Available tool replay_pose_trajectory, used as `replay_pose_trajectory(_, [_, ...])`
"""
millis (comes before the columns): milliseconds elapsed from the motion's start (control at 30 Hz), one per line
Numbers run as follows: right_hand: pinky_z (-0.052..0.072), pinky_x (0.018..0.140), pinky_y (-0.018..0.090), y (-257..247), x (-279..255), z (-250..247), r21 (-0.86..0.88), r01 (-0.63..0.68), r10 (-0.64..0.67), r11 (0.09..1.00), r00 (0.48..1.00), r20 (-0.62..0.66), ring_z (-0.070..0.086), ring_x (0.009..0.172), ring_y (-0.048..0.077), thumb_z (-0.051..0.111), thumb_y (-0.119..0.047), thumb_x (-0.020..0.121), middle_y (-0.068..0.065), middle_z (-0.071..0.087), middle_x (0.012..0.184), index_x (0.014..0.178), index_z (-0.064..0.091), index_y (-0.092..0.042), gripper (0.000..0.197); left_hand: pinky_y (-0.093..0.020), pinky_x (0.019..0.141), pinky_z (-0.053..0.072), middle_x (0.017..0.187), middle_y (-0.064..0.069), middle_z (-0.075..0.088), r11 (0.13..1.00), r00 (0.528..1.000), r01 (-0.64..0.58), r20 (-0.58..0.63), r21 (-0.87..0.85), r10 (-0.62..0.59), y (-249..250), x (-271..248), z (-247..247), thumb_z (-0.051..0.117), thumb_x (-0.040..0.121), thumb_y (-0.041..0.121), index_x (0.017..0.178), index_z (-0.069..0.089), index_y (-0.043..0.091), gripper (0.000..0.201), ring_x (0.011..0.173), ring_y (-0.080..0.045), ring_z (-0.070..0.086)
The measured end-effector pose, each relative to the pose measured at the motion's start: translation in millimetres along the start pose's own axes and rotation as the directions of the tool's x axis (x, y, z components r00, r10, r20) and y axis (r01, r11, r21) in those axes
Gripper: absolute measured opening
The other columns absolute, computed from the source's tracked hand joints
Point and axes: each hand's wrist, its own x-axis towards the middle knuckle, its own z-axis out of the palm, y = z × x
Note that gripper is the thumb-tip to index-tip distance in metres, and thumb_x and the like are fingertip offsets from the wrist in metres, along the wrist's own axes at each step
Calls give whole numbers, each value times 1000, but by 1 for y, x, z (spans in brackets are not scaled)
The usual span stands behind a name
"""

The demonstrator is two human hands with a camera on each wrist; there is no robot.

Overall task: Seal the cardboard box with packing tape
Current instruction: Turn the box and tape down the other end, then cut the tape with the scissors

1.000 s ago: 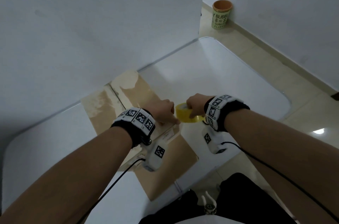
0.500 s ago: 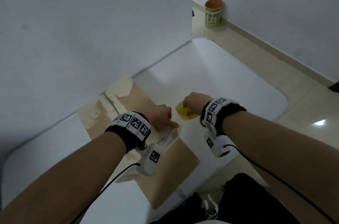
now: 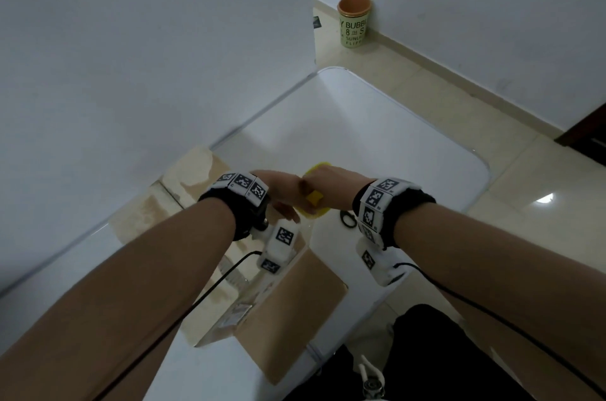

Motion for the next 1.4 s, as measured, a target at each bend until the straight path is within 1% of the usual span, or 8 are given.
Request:
replay_pose_trajectory(133, [48, 92, 36, 22, -6, -3, 331, -13, 93, 944, 969, -227, 56, 105, 21, 55, -11, 87, 4, 56, 118, 111, 64, -16, 26, -28, 73, 57, 90, -3, 66, 998, 995, -67, -81, -11, 66, -8, 6, -1, 69, 88, 20, 121, 60, 6, 37, 75, -16, 65])
replay_pose_trajectory(200, [47, 90, 34, 38, -7, 2, 549, -74, 347, 832, 843, -411, 57, 101, 23, 50, -4, 86, 6, 58, 112, 103, 65, -14, 24, -30, 77, 57, 92, -5, 67, 997, 992, -80, -94, -14, 78, -11, 9, -1, 70, 87, 20, 118, 63, 10, 33, 78, -19, 65])
replay_pose_trajectory(300, [46, 88, 33, 62, -10, 27, 723, -271, 651, 636, 692, -313, 58, 103, 27, 44, 1, 86, 12, 63, 109, 99, 64, -9, 26, -31, 81, 56, 99, -9, 69, 988, 990, -117, -89, -104, 108, -12, 12, 0, 71, 85, 19, 115, 65, 10, 33, 85, -22, 65])
replay_pose_trajectory(433, [46, 87, 36, 72, -11, 74, 591, -493, 660, 639, 745, -92, 55, 107, 29, 44, -1, 88, 14, 58, 116, 108, 60, -8, 27, -29, 78, 55, 96, -10, 69, 966, 987, -143, -107, -213, 123, -15, 13, -1, 73, 83, 13, 114, 66, 5, 33, 85, -22, 64])
replay_pose_trajectory(667, [45, 95, 41, 77, 14, 110, 273, -448, 446, 851, 892, 73, 41, 122, 33, 63, -19, 87, 11, 35, 137, 132, 45, -16, 48, -34, 88, 55, 109, -11, 70, 948, 988, -138, -103, -287, 113, -17, 14, -3, 74, 83, 22, 114, 67, 7, 36, 93, -24, 66])
replay_pose_trajectory(1067, [39, 68, 35, 69, -9, 126, 173, -568, 564, 805, 822, 78, 57, 98, 33, 43, -25, 97, 18, 58, 112, 117, 45, -7, 27, -38, 90, 53, 112, -16, 69, 943, 987, -143, -114, -302, 113, -19, 13, 0, 76, 80, 30, 110, 69, 6, 39, 89, -24, 63])
replay_pose_trajectory(1300, [57, 79, 33, 68, -45, 105, 404, -593, 446, 697, 799, 403, 68, 93, 23, 59, -11, 89, 10, 65, 113, 113, 61, -13, 24, -33, 82, 52, 99, -11, 70, 934, 983, -174, -108, -311, 147, -17, 8, 3, 71, 86, 25, 103, 69, 17, 20, 86, -25, 60])
replay_pose_trajectory(1400, [54, 52, 19, 66, -64, 104, 531, -609, 300, 588, 775, 557, 69, 57, 5, 61, -10, 91, 5, 70, 94, 104, 63, -11, 13, -28, 75, 51, 97, -6, 67, 931, 979, -195, -109, -307, 170, -14, 5, 5, 67, 89, 20, 110, 65, 18, 21, 84, -23, 58])
